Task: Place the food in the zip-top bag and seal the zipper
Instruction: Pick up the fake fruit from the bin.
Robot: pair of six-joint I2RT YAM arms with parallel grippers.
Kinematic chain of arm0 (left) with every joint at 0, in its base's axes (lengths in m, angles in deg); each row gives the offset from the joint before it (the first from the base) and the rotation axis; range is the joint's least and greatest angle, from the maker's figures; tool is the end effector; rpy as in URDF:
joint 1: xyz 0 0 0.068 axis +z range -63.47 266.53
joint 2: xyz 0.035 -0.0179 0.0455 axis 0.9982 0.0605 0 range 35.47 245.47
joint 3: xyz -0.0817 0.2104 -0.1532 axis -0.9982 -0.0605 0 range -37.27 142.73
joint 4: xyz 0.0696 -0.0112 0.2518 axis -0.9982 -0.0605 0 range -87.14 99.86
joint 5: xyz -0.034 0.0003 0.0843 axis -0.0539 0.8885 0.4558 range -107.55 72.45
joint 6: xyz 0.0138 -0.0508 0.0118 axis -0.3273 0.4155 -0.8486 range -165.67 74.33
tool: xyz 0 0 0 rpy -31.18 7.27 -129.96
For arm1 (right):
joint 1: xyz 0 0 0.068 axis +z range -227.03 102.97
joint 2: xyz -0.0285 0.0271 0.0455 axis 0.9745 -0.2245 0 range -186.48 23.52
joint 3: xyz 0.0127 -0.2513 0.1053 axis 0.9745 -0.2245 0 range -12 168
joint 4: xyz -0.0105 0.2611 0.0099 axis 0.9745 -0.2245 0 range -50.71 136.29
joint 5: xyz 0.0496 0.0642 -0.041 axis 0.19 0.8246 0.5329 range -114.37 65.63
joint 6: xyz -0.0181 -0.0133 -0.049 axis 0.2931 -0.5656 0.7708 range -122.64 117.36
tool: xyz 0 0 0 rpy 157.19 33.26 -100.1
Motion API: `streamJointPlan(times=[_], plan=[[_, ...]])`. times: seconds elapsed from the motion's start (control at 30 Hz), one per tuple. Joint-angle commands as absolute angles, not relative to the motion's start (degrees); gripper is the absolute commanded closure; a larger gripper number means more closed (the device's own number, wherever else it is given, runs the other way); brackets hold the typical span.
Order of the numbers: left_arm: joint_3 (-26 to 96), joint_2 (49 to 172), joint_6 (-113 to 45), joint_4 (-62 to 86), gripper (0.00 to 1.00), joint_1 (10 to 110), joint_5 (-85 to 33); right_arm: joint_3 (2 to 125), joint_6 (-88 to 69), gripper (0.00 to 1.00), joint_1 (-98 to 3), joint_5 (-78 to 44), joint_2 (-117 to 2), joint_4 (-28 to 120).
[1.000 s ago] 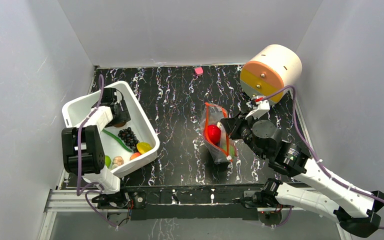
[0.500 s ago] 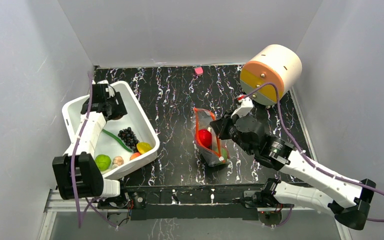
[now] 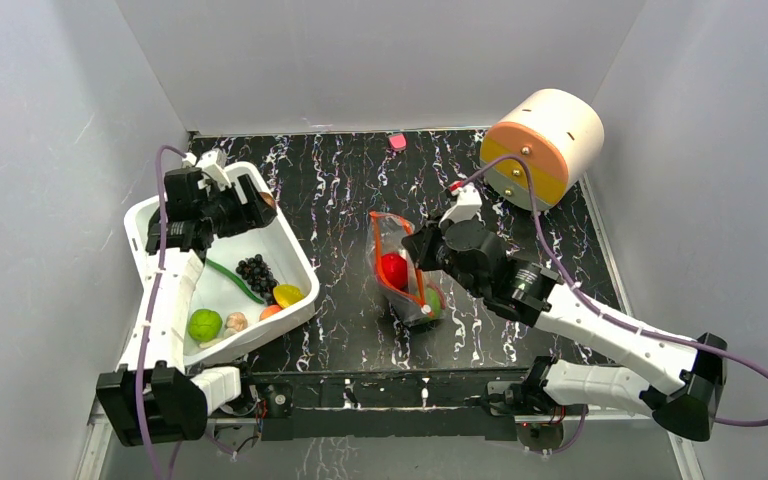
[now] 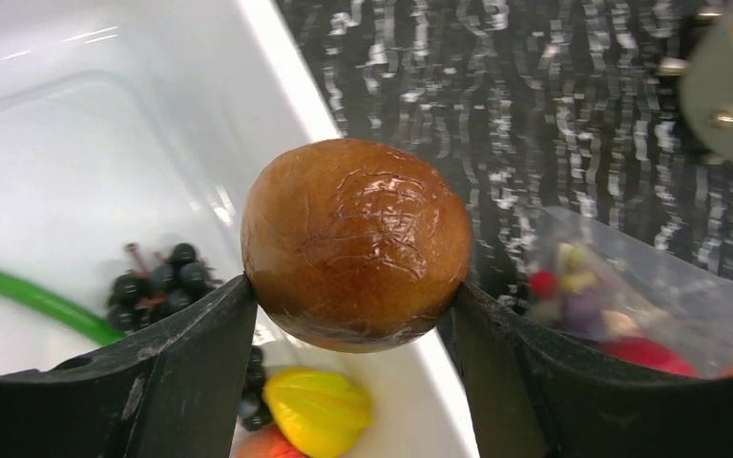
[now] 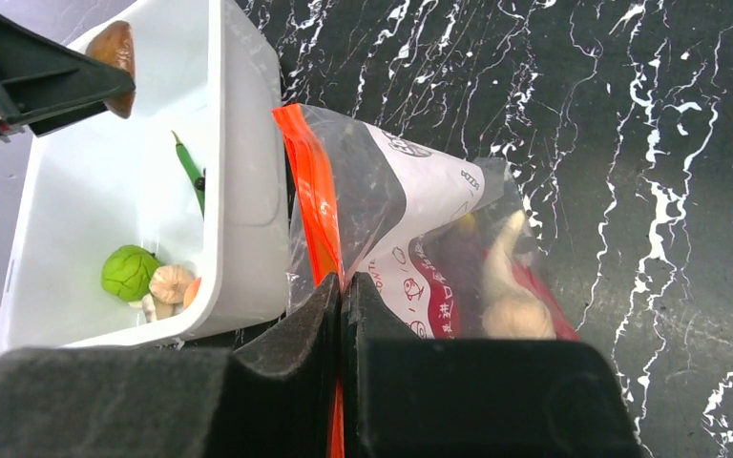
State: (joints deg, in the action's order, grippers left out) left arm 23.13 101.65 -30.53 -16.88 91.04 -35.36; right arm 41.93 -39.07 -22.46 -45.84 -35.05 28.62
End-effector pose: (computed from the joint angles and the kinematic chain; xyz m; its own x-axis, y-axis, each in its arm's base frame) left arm 0.2542 0.0090 0.3320 -0.5649 -0.2938 -0.7711 0.0361 0.9248 -0.3788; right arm 0.1442 0.1802 0.3381 -0.5106 0.2355 -0.8269 -0.3214 0.8398 0.4377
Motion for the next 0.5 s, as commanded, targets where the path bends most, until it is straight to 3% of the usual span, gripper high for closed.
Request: streamJointPlan(times=[0.0,0.47], plan=[[22.59,96.17,-25.10,-14.32,0.46,90.16,-46.80,46.05,-38.57,1.00,-22.64,-47.04,-36.29,34.79],[19.06,85.99,-6.93,-4.56,0.49,86.17,-59.31,48.38,-41.07,1.00,-22.69,-46.51,-40.57,42.04]])
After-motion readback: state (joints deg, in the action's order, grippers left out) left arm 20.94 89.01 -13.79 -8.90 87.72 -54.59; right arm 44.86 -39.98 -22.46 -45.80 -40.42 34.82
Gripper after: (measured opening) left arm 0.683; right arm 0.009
